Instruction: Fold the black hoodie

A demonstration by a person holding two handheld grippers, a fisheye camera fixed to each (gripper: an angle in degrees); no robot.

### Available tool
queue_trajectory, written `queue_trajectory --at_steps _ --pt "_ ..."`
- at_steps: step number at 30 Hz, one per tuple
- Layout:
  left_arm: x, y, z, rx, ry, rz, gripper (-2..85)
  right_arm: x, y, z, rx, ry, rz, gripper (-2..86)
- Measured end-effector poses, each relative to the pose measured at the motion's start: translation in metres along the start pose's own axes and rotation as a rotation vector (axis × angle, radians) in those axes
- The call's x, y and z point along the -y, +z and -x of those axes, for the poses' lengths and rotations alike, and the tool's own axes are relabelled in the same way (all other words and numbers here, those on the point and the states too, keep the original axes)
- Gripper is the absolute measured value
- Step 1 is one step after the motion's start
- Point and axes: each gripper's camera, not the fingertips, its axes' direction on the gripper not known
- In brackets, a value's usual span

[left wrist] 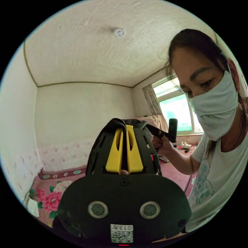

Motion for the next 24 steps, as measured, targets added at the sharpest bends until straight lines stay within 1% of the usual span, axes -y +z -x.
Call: queue_trajectory --at_steps 2,4,5,7,9,13,17,20,23,24 --pt "0.025 0.012 -0.032 -0.034 0.053 0.004 0.6 0.029 -0.057 0.000 -0.049 -0.008 -0.032 1.0" --pt "0.053 0.032 -0.073 -0.129 0.111 -0.010 0.6 0.063 -0.134 0.001 -0.119 -0.037 -0.069 1.0" --pt "0.059 0.037 -0.084 -0.151 0.134 -0.018 0.6 0.071 -0.153 0.002 -0.141 -0.052 -0.084 1.0" --pt "0.081 0.058 -0.127 -0.206 0.214 -0.056 0.5 0.097 -0.229 0.014 -0.263 -0.145 -0.130 1.1" --pt "0.094 0.077 -0.152 -0.251 0.246 -0.085 0.5 0.114 -0.279 0.023 -0.363 -0.209 -0.158 1.2" --pt "0.118 0.132 -0.186 -0.445 0.201 -0.138 0.5 0.147 -0.376 0.026 -0.528 -0.312 -0.181 1.5" --pt "0.138 0.183 -0.212 -0.492 0.222 -0.149 0.5 0.166 -0.431 0.012 -0.649 -0.369 -0.159 2.1" --pt "0.147 0.227 -0.219 -0.459 0.216 -0.147 0.4 0.176 -0.455 -0.024 -0.717 -0.364 -0.115 2.6" --pt "0.137 0.289 -0.206 -0.372 0.135 -0.072 0.5 0.167 -0.452 -0.094 -0.755 -0.280 0.024 3.3" --pt "0.124 0.318 -0.191 -0.349 0.069 -0.013 0.6 0.155 -0.445 -0.131 -0.751 -0.223 0.116 3.9"
